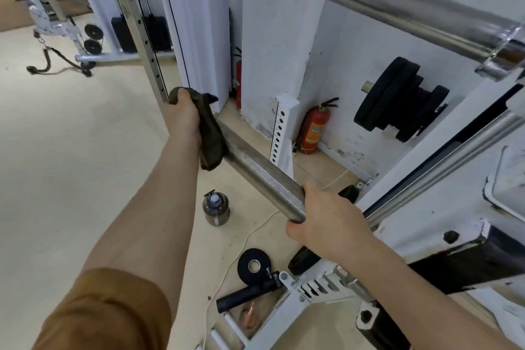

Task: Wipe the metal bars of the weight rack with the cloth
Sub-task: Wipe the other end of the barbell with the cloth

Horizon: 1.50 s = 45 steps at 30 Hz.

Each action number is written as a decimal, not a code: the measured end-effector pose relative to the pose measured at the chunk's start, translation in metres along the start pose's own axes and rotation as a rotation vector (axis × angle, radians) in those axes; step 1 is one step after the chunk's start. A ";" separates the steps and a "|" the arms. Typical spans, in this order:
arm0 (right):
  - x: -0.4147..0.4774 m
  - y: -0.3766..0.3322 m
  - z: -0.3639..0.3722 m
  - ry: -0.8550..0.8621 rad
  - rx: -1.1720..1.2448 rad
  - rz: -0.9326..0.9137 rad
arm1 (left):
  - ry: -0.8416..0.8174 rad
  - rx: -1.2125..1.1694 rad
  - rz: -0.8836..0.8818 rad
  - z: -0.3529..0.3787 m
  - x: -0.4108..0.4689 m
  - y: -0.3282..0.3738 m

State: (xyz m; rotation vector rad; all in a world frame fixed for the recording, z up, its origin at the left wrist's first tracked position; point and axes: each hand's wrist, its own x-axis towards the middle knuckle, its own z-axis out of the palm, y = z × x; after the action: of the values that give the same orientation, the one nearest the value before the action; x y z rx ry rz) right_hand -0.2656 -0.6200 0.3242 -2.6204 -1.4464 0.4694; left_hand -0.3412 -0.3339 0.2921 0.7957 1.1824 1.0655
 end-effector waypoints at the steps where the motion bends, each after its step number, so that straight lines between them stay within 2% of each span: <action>1: -0.001 0.001 0.001 0.005 -0.003 0.000 | -0.017 -0.100 -0.058 0.000 -0.005 -0.001; 5: 0.000 0.003 0.001 -0.015 0.025 0.017 | -0.093 -0.228 -0.191 -0.003 -0.040 -0.016; 8: 0.004 0.007 -0.003 -0.090 0.145 0.043 | -0.097 -0.249 -0.245 0.006 -0.076 -0.035; 12: 0.005 0.007 -0.003 -0.106 0.156 0.035 | -0.125 -0.184 -0.309 0.012 -0.121 -0.067; 15: 0.005 0.007 -0.004 -0.106 0.142 0.032 | -0.109 -0.141 -0.305 0.012 -0.099 -0.052; 19: 0.006 0.007 -0.003 -0.120 0.132 0.049 | 0.016 -0.062 -0.286 0.010 -0.024 -0.014; 23: 0.006 0.006 -0.003 -0.097 0.106 0.043 | 0.045 -0.123 -0.289 0.005 0.013 -0.005; 29: 0.010 0.008 -0.006 -0.173 0.229 0.042 | -0.191 -0.338 -0.393 0.008 -0.094 -0.038; 32: 0.013 0.010 -0.002 -0.139 0.307 -0.015 | -0.267 -0.397 -0.460 0.013 -0.148 -0.063; 34: 0.014 0.014 -0.003 -0.145 0.436 -0.071 | -0.306 -0.365 -0.493 0.012 -0.173 -0.078; 37: 0.014 0.023 -0.010 -0.320 0.633 -0.144 | -0.349 -0.209 -0.506 0.007 -0.192 -0.087; 39: 0.011 0.023 -0.016 -0.376 0.729 -0.156 | -0.348 -0.111 -0.495 0.001 -0.190 -0.083; 41: 0.007 0.016 -0.018 -0.308 0.765 -0.133 | -0.371 -0.071 -0.504 -0.004 -0.185 -0.077; 45: 0.001 0.010 -0.017 -0.022 0.682 -0.042 | -0.434 0.051 -0.532 -0.014 -0.194 -0.067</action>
State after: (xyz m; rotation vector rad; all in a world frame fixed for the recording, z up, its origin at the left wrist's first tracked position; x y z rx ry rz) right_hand -0.2514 -0.6239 0.3381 -2.0398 -1.0824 0.8156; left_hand -0.3461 -0.5392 0.2909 0.6547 0.9688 0.3987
